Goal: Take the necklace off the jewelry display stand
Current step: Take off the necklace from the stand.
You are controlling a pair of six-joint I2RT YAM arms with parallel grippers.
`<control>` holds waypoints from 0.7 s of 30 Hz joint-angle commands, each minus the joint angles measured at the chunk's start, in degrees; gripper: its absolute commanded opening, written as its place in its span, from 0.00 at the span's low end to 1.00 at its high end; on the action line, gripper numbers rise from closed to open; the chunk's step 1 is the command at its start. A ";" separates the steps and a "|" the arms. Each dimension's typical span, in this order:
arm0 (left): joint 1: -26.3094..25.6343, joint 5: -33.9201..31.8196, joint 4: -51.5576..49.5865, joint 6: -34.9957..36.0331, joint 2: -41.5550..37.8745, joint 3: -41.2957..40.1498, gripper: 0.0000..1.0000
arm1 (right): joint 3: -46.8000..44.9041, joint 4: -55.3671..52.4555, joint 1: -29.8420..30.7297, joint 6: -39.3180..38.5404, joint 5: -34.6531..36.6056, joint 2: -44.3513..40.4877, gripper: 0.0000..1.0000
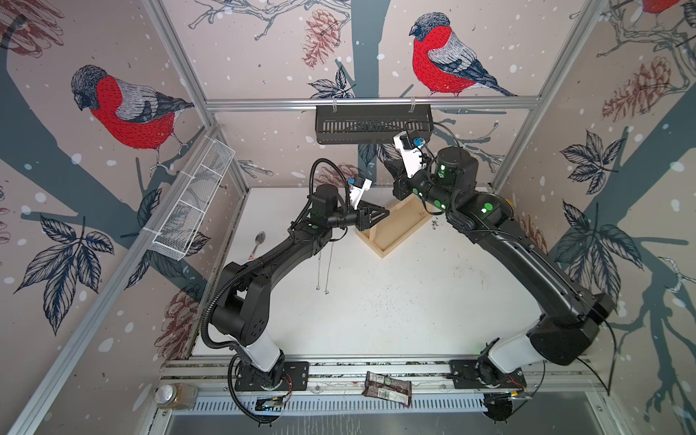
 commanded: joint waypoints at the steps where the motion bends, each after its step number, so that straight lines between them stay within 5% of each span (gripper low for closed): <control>1: -0.10 0.45 2.28 0.37 -0.13 -0.02 0.33 | 0.69 1.04 0.12 -0.96 -0.68 0.14 0.04; 21: -0.13 -0.11 1.77 0.58 0.02 -0.01 0.27 | 2.82 0.79 0.50 -1.08 -0.63 1.15 0.04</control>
